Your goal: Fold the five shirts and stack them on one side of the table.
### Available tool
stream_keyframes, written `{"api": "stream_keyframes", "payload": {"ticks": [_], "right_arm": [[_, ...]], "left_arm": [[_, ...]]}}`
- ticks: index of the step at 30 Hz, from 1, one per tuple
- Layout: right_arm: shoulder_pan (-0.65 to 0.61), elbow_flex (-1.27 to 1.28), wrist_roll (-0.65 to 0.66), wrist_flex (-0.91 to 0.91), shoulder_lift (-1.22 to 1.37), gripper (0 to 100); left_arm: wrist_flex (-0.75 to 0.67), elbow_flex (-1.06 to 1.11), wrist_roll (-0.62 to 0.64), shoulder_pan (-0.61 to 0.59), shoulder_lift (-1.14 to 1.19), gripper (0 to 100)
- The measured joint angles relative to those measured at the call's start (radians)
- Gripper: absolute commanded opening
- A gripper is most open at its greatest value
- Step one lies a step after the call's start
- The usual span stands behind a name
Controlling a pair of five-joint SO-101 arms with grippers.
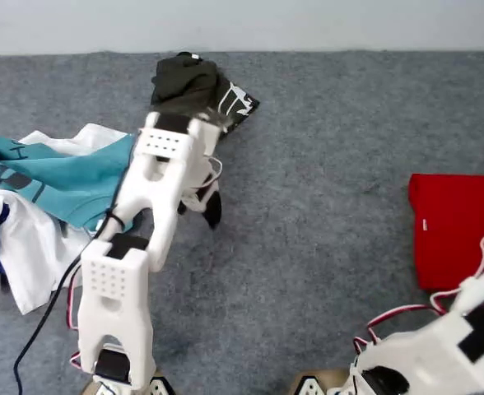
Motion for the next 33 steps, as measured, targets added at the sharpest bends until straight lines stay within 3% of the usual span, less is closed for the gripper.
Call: {"api": "stream_keyframes", "payload": {"ticks": [9, 15, 22, 27, 33], "right_arm": [[-0.043, 0.35, 0.161, 0.0, -0.193, 14.6], [-0.118, 0.539, 0.186, 0.0, -0.394, 14.7], [-0.212, 0.713, 0.187, -0.002, -0.638, 14.7], [-0.215, 0.795, 0.187, -0.002, -0.77, 14.7], [-0.215, 0.862, 0.187, -0.037, -0.859, 14.7]], "left_arm": [[0.0, -0.002, -0.087, -0.407, -0.157, 32], [0.005, -0.002, -0.189, -0.621, -0.175, 32], [0.002, -0.006, -0.249, -0.64, -0.107, 32], [-0.032, -0.006, -0.252, -0.64, -0.002, 26], [-0.002, -0.173, -0.114, -0.5, 0.015, 31]]}}
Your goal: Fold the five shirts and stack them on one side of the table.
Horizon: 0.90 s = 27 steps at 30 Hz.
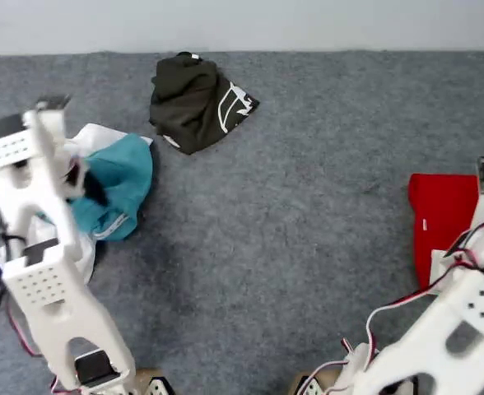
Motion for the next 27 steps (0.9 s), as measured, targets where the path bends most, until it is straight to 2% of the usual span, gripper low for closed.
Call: {"api": "stream_keyframes", "payload": {"ticks": [6, 9, 15, 21, 27], "right_arm": [[0.0, 0.048, 0.0, -0.003, -0.012, 14.7], [0.0, 0.048, 0.0, -0.006, -0.012, 14.7], [0.0, 0.048, 0.0, -0.005, -0.012, 14.6], [0.0, 0.048, 0.0, 0.029, -0.012, 14.5], [0.0, 0.048, 0.0, 0.035, -0.012, 14.5]], "left_arm": [[0.005, -0.126, 0.051, 0.288, 0.008, 31], [-0.017, -0.172, 0.032, 0.365, 0.046, 31], [-0.276, -0.33, 0.034, 0.354, 0.239, 31], [-0.373, -0.54, 0.005, 0.358, 0.509, 31], [-0.559, -0.756, 0.015, 0.367, 0.761, 20]]}}
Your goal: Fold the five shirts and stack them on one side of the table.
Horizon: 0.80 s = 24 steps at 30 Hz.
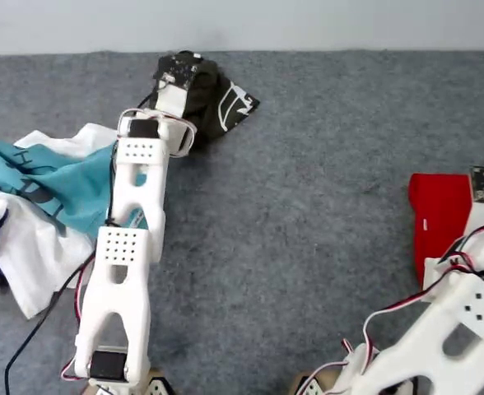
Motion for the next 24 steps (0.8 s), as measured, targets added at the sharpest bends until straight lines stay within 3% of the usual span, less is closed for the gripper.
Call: {"api": "stream_keyframes", "payload": {"ticks": [6, 13, 19, 24], "right_arm": [[0.0, 0.0, -0.002, 0.003, 0.0, 14.5], [0.0, 0.0, -0.017, 0.003, -0.002, 14.5], [0.0, 0.0, -0.018, 0.003, -0.002, 14.5], [0.0, 0.0, -0.021, 0.003, -0.002, 14.4]], "left_arm": [[0.0, -0.149, -0.026, 0.031, 0.069, 1], [0.092, -0.213, -0.057, 0.058, 0.02, 1], [0.313, -0.213, -0.06, 0.098, -0.273, 1], [0.54, -0.215, -0.066, 0.215, -0.6, 1]]}}
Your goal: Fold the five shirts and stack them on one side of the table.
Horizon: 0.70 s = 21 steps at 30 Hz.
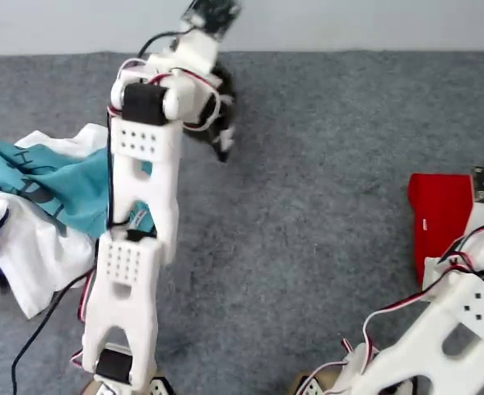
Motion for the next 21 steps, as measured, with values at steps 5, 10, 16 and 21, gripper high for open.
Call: {"api": "stream_keyframes", "payload": {"ticks": [5, 10, 16, 21], "right_arm": [[0.0, 0.014, 0.0, 0.0, 0.0, 14.4], [0.0, 0.118, 0.0, -0.006, 0.0, 14.4], [0.0, 0.173, 0.0, -0.041, 0.0, 14.4], [0.0, 0.175, 0.015, -0.048, 0.0, 14.4]], "left_arm": [[0.029, 0.0, 0.0, 0.137, -0.284, 1], [0.029, 0.005, 0.0, 0.284, -0.505, 1], [0.029, 0.299, 0.0, 0.399, -0.683, 1], [0.029, 0.81, -0.015, 0.448, -0.736, 2]]}}
